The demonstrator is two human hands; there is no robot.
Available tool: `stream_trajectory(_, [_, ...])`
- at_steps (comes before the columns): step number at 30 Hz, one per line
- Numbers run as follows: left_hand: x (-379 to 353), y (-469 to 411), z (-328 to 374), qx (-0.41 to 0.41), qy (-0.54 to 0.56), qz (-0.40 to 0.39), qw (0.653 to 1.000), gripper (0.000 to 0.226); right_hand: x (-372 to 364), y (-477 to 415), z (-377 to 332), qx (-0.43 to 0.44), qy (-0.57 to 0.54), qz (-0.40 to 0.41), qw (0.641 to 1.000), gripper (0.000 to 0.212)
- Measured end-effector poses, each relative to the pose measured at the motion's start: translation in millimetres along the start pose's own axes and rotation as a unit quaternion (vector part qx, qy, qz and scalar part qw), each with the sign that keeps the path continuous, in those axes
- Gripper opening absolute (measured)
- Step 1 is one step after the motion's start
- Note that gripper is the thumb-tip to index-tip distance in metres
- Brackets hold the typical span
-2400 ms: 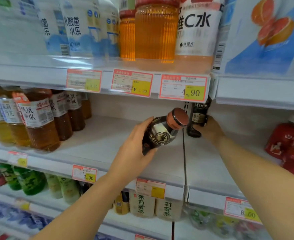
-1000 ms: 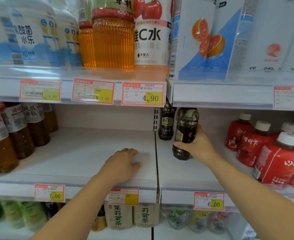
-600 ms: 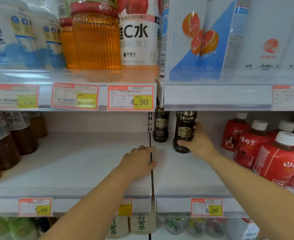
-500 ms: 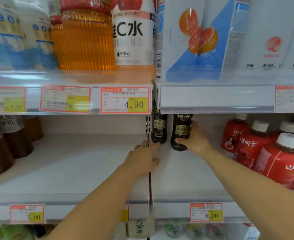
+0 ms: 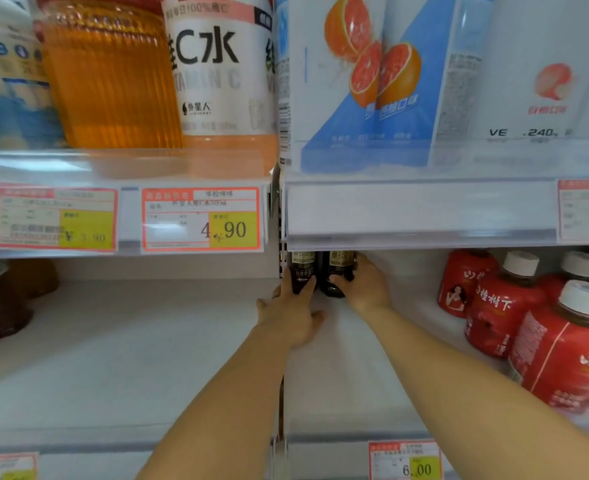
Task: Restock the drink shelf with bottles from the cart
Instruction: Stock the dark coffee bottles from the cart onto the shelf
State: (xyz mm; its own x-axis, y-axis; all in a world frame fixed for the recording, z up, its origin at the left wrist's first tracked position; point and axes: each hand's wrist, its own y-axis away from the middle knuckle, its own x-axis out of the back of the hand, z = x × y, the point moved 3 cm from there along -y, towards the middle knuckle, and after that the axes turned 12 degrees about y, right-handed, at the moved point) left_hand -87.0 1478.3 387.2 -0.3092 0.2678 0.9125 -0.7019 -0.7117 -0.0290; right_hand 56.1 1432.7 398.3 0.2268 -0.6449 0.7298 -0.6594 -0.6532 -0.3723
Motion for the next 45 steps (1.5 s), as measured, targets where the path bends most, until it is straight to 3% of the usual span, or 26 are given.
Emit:
stream_trajectory(7, [2, -9, -1, 0.005, -0.005, 0.003, 1.000, 0.066, -8, -8, 0, -0.019, 0.027, -0.004, 0.999, 0.042])
stream_trajectory(11, [10, 1, -5, 0.000, -0.005, -0.001, 1.000, 0.065, -1, -6, -4, -0.019, 0.046, -0.064, 0.997, 0.043])
stream_trajectory(15, [29, 45, -5, -0.077, 0.063, 0.057, 0.993, 0.054, 28, 26, -19, -0.003, 0.094, -0.113, 0.989, 0.051])
stream_trajectory(20, [56, 160, -34, -0.174, 0.199, 0.204, 0.943, 0.031, 57, 133, -63, 0.167, 0.066, -0.031, 0.983, 0.040])
stream_trajectory(24, [50, 256, -96, -0.161, 0.231, 0.288, 0.915, 0.024, 31, 237, -126, 0.339, 0.016, -0.067, 0.938, 0.022])
stream_trajectory(28, [19, 341, -186, -0.080, 0.198, 0.338, 0.916, 0.023, -45, 326, -184, 0.444, -0.024, -0.173, 0.879, 0.019])
stream_trajectory(33, [-52, 450, -303, 0.123, 0.215, 0.343, 0.906, 0.023, -178, 429, -209, 0.464, 0.006, -0.358, 0.810, 0.024])
stream_trajectory(36, [-107, 515, -358, 0.267, 0.239, 0.324, 0.875, 0.019, -250, 483, -208, 0.453, 0.074, -0.460, 0.760, 0.020])
stream_trajectory(40, [-175, 585, -412, 0.434, 0.260, 0.270, 0.819, 0.021, -331, 539, -205, 0.439, 0.151, -0.536, 0.705, 0.025])
stream_trajectory(45, [-228, 618, -457, 0.514, 0.281, 0.230, 0.777, 0.030, -419, 596, -202, 0.361, 0.189, -0.624, 0.667, 0.043])
